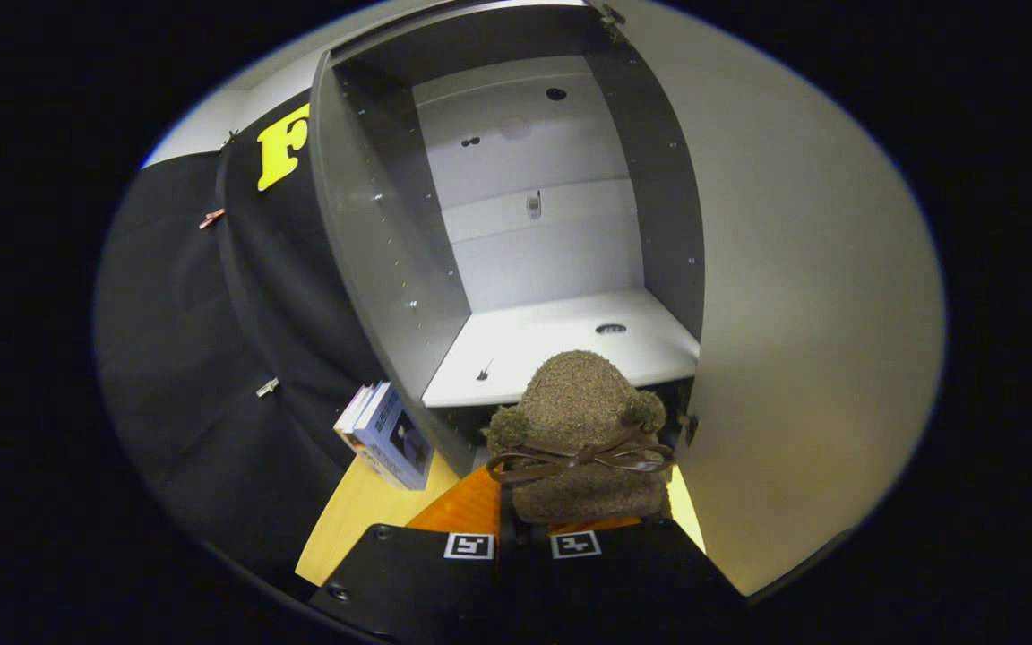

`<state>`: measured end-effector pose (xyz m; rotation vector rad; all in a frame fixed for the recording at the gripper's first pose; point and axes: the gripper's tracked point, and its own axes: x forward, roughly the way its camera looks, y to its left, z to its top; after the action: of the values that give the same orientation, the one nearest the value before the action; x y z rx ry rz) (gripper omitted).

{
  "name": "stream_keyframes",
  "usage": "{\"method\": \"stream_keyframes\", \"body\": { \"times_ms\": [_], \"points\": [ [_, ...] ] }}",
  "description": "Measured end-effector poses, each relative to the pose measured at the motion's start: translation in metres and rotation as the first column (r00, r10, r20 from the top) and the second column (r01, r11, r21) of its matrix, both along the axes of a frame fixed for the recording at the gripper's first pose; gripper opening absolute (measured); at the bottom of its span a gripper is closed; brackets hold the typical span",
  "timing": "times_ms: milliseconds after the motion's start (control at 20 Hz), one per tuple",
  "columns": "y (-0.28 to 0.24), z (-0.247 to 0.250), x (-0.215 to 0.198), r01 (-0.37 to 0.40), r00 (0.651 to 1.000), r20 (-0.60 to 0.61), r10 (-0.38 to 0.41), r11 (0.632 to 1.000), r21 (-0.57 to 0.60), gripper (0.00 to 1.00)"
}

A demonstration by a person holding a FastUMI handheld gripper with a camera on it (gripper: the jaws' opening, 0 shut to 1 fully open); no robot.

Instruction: Open the shoe cabinet door, grab the shoes and put them into the shoe cabinet, then close the shoe cabinet door.

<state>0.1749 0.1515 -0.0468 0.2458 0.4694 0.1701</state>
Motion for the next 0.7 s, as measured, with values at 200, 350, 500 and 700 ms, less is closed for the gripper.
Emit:
{"method": "stream_keyframes", "body": {
  "times_ms": [200, 350, 500, 700],
  "points": [
    [0.006, 0.009, 0.071, 0.001, 1.0, -0.02, -0.002, 1.0, -0.028, 0.09],
    [0.008, 0.004, 0.119, 0.004, 0.999, -0.051, -0.007, 0.998, -0.058, 0.09],
    [0.013, -0.004, 0.163, 0.007, 0.996, -0.086, -0.012, 0.998, -0.064, 0.08],
    [0.021, -0.03, 0.218, 0.027, 0.986, -0.161, -0.035, 0.998, -0.055, 0.08]
  ]
}}
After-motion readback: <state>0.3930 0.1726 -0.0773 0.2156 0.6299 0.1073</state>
